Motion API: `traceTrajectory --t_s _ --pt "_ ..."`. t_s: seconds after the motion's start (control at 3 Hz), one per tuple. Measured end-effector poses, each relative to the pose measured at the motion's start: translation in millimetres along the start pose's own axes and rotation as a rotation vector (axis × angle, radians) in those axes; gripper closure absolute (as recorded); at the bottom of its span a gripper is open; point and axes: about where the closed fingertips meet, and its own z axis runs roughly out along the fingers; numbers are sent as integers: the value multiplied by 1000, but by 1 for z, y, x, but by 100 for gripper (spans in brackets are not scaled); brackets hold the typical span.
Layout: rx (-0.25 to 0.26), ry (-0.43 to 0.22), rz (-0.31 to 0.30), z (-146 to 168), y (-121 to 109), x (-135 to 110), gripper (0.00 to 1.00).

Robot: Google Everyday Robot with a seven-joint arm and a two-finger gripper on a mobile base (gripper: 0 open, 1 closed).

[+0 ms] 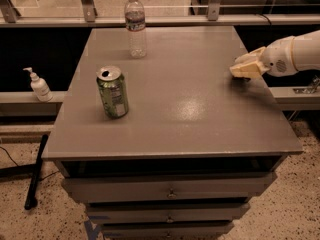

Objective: Pick rxbar blueberry

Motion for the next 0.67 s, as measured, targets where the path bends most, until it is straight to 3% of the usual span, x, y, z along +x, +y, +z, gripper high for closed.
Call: traceTrajectory --t_s 0.67 --pt "-107 -112 -10 -18 34 -47 100"
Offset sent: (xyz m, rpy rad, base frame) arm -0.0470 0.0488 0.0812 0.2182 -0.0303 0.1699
